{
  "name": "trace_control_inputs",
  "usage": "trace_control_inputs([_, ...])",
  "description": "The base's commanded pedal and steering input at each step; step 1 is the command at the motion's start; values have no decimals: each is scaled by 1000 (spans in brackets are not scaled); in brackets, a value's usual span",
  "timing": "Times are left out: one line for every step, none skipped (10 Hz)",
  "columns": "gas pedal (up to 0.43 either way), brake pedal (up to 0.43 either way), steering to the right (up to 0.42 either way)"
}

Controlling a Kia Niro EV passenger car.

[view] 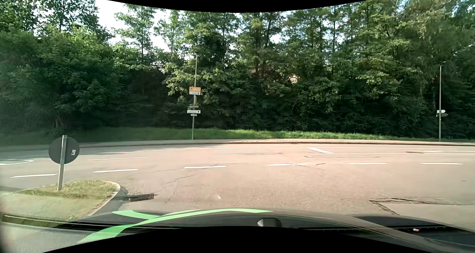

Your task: Follow the waypoints while adhering to traffic rules and regulations

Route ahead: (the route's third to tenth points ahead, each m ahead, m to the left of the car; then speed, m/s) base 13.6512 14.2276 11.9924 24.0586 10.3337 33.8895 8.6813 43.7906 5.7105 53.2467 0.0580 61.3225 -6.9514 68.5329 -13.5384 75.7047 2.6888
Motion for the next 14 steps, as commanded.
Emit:
trace_control_inputs([0,85,-136])
trace_control_inputs([0,98,-145])
trace_control_inputs([0,116,-156])
trace_control_inputs([0,140,-161])
trace_control_inputs([0,159,-162])
trace_control_inputs([0,183,-163])
trace_control_inputs([0,195,-164])
trace_control_inputs([0,207,-169])
trace_control_inputs([0,207,-176])
trace_control_inputs([0,195,-182])
trace_control_inputs([0,201,-183])
trace_control_inputs([0,195,-184])
trace_control_inputs([0,201,-188])
trace_control_inputs([0,201,-193])
